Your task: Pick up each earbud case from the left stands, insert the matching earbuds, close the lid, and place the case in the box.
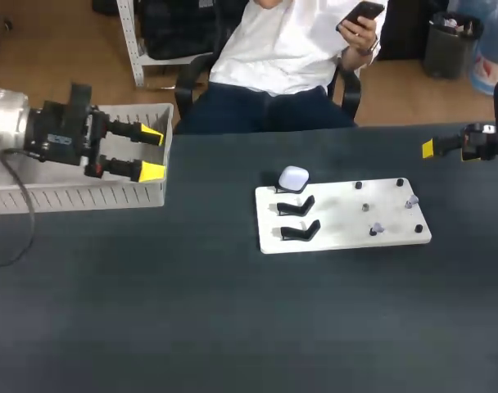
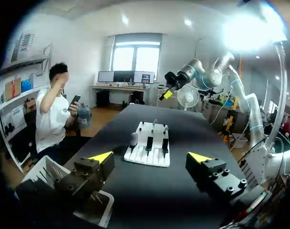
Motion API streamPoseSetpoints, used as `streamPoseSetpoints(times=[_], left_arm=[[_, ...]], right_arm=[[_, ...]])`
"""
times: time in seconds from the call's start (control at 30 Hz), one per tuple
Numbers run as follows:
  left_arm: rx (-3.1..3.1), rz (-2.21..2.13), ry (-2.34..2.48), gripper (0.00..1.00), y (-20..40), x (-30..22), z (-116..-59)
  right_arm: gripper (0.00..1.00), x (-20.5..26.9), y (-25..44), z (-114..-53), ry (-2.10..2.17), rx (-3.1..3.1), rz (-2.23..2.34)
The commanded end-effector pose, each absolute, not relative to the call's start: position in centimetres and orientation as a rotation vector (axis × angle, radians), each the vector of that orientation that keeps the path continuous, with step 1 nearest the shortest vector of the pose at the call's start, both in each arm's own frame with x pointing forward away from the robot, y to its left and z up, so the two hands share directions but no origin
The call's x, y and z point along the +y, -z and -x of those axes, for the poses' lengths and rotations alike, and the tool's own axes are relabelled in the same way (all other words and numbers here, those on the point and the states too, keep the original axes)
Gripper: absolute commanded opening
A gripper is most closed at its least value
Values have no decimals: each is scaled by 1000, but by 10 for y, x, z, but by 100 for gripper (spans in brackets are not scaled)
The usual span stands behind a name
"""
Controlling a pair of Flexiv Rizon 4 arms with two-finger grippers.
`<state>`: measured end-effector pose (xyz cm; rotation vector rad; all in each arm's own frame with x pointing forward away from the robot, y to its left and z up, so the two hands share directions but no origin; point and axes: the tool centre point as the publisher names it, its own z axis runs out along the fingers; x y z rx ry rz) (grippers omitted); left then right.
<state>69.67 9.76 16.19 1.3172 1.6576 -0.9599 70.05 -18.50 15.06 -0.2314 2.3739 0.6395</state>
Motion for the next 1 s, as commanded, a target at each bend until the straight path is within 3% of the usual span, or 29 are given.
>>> streamPoseSetpoints(times=[0.03, 0.43, 1.0], left_arm=[[1676, -1358, 946, 100, -154, 67, -706], [1677, -1472, 903, 100, -114, 5, -730], [1684, -1446, 881, 100, -65, -28, -765]], right_arm=[[100, -185, -151, -700, -637, 2374, 231], [100, -185, -151, -700, -637, 2374, 231], [100, -185, -151, -700, -637, 2374, 231]])
